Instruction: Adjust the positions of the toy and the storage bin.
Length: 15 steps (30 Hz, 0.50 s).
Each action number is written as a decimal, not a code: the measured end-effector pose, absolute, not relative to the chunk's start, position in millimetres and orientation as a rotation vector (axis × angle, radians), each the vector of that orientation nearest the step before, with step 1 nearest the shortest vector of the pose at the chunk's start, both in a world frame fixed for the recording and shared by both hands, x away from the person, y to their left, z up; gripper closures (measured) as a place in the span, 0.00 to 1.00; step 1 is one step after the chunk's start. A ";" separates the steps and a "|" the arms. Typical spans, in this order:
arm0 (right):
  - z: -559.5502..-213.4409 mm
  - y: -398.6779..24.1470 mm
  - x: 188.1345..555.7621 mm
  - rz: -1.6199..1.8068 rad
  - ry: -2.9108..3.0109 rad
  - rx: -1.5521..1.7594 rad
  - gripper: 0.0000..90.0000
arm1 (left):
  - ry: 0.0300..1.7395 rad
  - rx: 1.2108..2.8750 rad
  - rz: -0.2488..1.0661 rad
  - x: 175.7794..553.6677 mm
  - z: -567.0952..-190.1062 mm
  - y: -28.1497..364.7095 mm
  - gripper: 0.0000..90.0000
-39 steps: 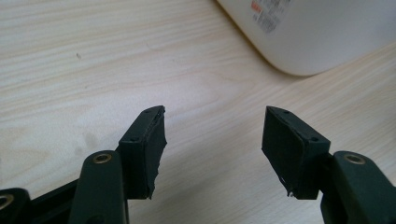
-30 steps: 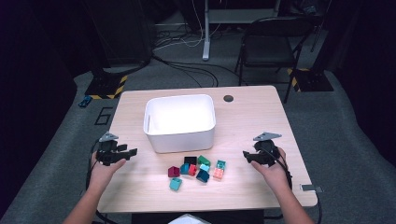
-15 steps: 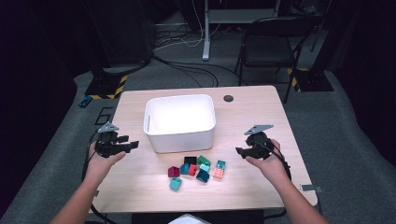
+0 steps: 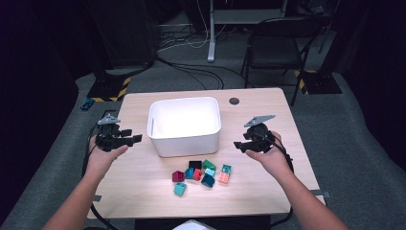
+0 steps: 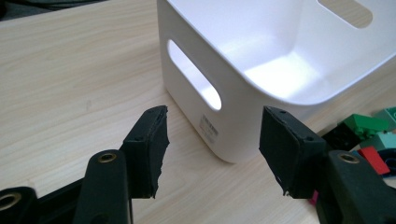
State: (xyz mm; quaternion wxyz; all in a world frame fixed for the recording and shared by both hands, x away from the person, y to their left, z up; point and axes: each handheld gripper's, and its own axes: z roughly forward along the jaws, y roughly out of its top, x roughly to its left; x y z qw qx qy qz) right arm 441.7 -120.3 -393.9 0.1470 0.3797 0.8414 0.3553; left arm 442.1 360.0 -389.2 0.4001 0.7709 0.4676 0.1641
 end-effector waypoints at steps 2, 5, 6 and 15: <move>-391.9 -119.0 442.8 1.025 2.424 1.095 0.50 | 1.185 1.936 0.413 444.1 -386.3 359.1 0.46; -387.0 -114.8 447.3 1.037 2.424 1.099 0.49 | 1.178 1.936 0.423 447.5 -382.8 356.7 0.45; -385.8 -113.7 449.1 1.038 2.422 1.098 0.49 | 1.178 1.946 0.415 448.5 -380.9 356.2 0.45; -375.6 -105.1 463.9 1.065 2.423 1.124 0.47 | 1.174 1.972 0.422 462.2 -372.9 346.7 0.44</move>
